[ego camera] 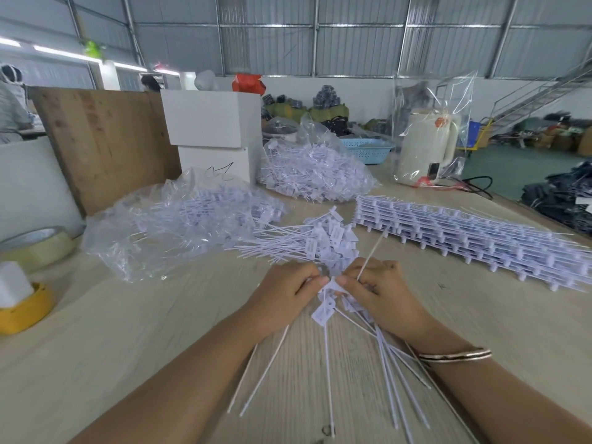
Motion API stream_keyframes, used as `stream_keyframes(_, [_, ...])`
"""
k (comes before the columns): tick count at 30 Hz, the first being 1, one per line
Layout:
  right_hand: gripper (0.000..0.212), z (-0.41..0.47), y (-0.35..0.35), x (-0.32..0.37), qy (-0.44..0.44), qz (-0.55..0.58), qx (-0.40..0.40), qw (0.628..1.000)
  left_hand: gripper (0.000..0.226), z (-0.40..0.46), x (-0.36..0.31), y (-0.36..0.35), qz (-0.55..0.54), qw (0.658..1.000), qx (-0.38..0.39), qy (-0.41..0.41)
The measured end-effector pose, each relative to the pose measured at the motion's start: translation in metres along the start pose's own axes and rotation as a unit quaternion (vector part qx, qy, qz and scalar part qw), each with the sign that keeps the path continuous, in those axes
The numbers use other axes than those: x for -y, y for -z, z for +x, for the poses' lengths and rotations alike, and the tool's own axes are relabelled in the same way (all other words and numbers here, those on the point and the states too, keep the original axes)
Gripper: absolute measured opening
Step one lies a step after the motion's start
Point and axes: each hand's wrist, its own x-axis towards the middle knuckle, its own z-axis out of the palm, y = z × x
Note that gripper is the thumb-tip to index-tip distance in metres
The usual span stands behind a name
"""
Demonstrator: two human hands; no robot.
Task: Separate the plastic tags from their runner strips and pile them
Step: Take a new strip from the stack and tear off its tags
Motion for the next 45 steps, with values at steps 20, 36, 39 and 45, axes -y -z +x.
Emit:
stream_keyframes(20, [0.028,0.003,0.011,-0.012,-0.080,0.176,0.060,0.979,0.036,0.001,0.007,0.006,-0.181,0.972,-0.032,0.147])
stream_keyframes(36, [0.043,-0.002,0.007,-0.004,0.020,0.005,0.040,0.999,0.036,-0.002,0.005,0.000,-0.109,0.991,0.013,0.073])
stream_keyframes(39, [0.045,-0.004,0.000,0.002,0.068,-0.077,0.078,0.992,0.031,-0.002,0.004,-0.001,-0.092,0.994,0.022,0.058])
stream_keyframes(45, [0.025,-0.002,0.002,-0.003,0.087,-0.110,-0.016,0.990,0.021,-0.003,0.001,-0.001,-0.075,0.996,0.007,0.055])
